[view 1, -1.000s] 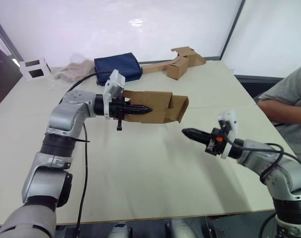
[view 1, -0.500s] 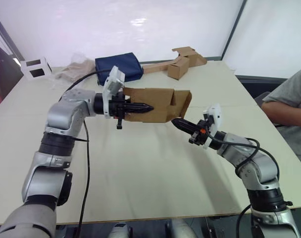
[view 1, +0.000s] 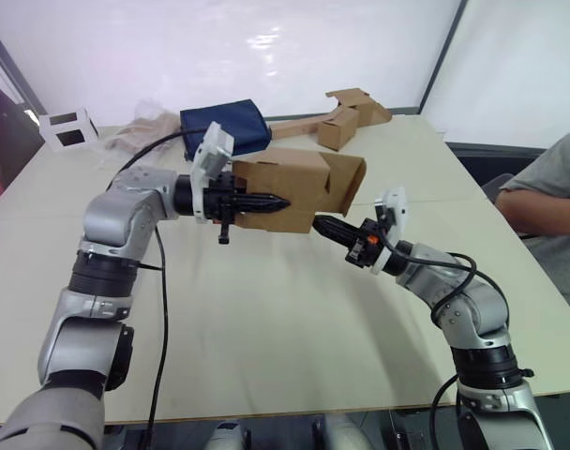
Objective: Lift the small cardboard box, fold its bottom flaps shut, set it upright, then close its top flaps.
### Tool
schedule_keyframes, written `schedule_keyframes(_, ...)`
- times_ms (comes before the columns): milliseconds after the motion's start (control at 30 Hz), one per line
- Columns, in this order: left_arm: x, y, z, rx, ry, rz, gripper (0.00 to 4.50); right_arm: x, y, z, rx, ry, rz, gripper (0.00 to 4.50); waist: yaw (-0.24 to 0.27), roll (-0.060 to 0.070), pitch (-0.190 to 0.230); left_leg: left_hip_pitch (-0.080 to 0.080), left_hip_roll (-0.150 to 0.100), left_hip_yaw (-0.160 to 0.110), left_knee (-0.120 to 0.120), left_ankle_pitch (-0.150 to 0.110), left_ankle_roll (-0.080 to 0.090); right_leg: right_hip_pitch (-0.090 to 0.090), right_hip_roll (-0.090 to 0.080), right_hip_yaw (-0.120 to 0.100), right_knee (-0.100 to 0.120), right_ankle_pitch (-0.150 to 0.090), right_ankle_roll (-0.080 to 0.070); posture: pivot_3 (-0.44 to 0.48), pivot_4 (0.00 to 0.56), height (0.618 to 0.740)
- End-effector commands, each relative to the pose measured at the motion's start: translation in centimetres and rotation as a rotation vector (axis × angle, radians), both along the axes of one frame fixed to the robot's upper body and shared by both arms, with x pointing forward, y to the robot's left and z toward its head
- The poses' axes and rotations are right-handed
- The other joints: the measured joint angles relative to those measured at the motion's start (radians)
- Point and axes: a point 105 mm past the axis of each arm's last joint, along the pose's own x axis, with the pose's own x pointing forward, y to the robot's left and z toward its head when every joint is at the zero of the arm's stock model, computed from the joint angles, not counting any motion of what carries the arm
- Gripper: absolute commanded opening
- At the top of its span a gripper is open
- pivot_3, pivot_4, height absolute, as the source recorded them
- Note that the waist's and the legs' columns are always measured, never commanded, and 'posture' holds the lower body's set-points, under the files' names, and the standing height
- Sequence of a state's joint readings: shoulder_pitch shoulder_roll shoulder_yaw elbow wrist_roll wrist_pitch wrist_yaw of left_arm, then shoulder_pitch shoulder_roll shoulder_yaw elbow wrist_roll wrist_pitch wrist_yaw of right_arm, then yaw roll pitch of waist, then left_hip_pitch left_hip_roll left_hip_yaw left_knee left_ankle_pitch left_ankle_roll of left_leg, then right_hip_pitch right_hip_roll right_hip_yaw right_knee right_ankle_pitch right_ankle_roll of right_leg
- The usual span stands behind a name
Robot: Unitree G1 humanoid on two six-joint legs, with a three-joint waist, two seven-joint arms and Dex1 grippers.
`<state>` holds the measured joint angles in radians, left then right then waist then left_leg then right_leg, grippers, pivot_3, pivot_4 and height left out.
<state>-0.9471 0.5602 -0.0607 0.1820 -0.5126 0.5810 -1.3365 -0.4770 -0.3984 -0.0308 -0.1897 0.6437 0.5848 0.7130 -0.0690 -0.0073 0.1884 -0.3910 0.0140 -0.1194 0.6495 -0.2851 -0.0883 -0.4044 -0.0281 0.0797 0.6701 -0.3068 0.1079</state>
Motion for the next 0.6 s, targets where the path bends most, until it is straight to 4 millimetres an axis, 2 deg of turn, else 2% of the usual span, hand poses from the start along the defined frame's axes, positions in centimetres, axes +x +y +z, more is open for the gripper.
schedule_keyframes(33, -0.3, 0.1, 1.1, -0.014, -0.043, -0.008, 0.0, -0.8, 0.7, 2.1, 0.032, -0.071, 0.043, 0.05, 0.0, 0.0, 0.0, 0.0, 0.0, 0.0, 0.0, 0.0, 0.0, 0.0, 0.0, 0.0, 0.0, 0.0, 0.0, 0.0, 0.15, 0.74)
schedule_keyframes(267, 0.0, 0.0, 1.1, -0.019, -0.051, 0.0, 0.0, -0.5, 0.8, 2.1, 0.013, -0.08, 0.041, 0.05, 0.0, 0.0, 0.0, 0.0, 0.0, 0.0, 0.0, 0.0, 0.0, 0.0, 0.0, 0.0, 0.0, 0.0, 0.0, 0.0, 0.15, 0.74)
schedule_keyframes(367, 0.2, 0.2, 1.1, -0.023, -0.054, 0.014, 0.0, -0.5, -0.9, 3.0, 0.008, -0.087, 0.021, 0.05, 0.001, 0.0, 0.0, 0.0, 0.0, 0.0, 0.0, 0.0, 0.0, 0.0, 0.0, 0.0, 0.0, 0.0, 0.0, 0.0, 0.15, 0.74)
schedule_keyframes(467, 0.2, 0.4, 1.3, -0.036, -0.052, 0.023, 0.0, -1.9, -3.6, 4.8, 0.043, -0.051, 0.049, 0.05, 0.005, 0.0, 0.0, 0.0, 0.0, 0.0, 0.0, 0.0, 0.0, 0.0, -0.001, 0.0, 0.0, 0.0, 0.0, 0.0, 0.15, 0.74)
schedule_keyframes(600, 0.3, 0.4, 1.4, -0.046, -0.048, 0.026, 0.0, -2.9, -5.1, 5.7, 0.081, 0.007, 0.077, 0.05, 0.005, 0.0, 0.0, 0.0, 0.0, 0.0, 0.0, 0.0, 0.0, 0.0, 0.0, 0.0, 0.0, 0.0, 0.0, 0.0, 0.15, 0.74)
